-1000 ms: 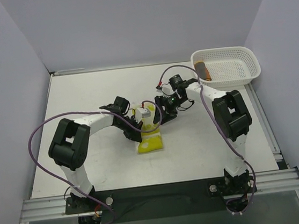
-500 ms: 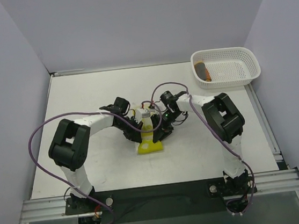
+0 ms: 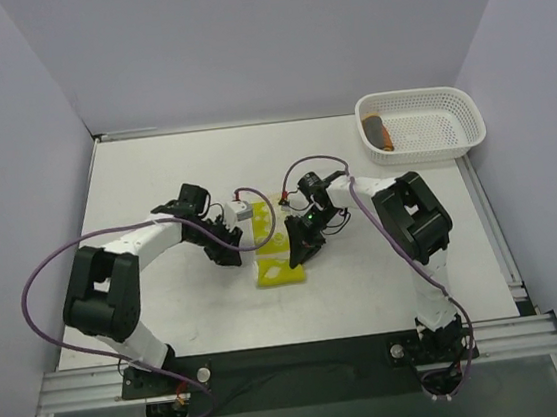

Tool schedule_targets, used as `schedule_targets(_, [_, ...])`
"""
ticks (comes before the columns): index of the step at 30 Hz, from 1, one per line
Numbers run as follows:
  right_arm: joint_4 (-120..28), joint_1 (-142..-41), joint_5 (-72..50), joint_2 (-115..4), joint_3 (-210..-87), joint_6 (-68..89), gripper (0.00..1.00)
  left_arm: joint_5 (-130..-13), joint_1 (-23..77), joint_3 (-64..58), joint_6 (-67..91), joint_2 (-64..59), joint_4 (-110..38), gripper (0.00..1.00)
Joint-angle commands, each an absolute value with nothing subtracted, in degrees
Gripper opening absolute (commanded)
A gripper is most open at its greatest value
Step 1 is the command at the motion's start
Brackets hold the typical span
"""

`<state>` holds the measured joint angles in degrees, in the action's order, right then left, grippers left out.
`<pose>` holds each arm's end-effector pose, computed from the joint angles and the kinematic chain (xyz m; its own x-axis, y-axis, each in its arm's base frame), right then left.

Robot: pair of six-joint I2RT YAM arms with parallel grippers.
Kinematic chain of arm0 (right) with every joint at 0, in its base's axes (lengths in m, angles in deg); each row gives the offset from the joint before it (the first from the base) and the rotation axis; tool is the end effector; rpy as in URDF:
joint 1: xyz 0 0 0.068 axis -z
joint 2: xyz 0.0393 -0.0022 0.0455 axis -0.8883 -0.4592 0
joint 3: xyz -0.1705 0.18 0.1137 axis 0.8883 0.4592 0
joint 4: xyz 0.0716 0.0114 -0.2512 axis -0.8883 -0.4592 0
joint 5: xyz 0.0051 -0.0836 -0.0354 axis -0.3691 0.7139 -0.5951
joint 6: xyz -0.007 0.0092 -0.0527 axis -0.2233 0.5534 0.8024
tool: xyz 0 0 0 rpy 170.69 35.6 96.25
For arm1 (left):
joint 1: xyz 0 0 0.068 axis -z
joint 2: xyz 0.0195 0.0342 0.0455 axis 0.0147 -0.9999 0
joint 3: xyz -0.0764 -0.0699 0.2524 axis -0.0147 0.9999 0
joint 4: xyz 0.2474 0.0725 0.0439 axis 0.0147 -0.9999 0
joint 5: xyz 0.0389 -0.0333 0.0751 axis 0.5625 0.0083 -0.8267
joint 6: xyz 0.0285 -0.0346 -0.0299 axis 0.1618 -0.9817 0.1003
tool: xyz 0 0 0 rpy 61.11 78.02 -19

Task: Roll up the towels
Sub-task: Roll the towel

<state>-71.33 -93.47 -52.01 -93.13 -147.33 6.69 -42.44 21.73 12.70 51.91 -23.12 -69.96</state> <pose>0.3263 0.2259 0.1247 -0.8961 -0.3966 -0.1991 -0.3973 0.5173 0.7580 0.2796 -0.1297 0.1692 -0.5561 0.6202 -0.5532 0.8309 0.4303 -0.3528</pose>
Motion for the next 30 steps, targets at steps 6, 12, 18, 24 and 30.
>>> schedule_targets(6, [-75.34, -93.86, -45.03, -95.59, -147.86, 8.78, 0.05, -45.35, 23.5, 17.52, 61.43, -4.41, -69.9, 0.58])
schedule_targets(12, [-76.22, -93.86, -45.56, -97.26, -149.18, 9.13, 0.06, -66.18, 46.35, 24.9, 64.94, 2.82, -61.36, 0.66])
schedule_targets(18, [-77.01, -93.78, -46.09, -97.79, -149.71, 9.39, 0.07, -76.73, 55.51, 26.67, 70.38, -1.92, -54.51, 0.66])
schedule_targets(24, [-77.28, -93.78, -47.05, -98.58, -150.32, 9.13, 0.07, -82.71, 59.11, 28.78, 73.21, -8.24, -47.39, 0.64])
schedule_targets(30, [-77.54, -93.69, -47.58, -99.54, -151.02, 9.3, 0.07, -84.31, 59.38, 27.73, 71.36, -14.84, -45.79, 0.38])
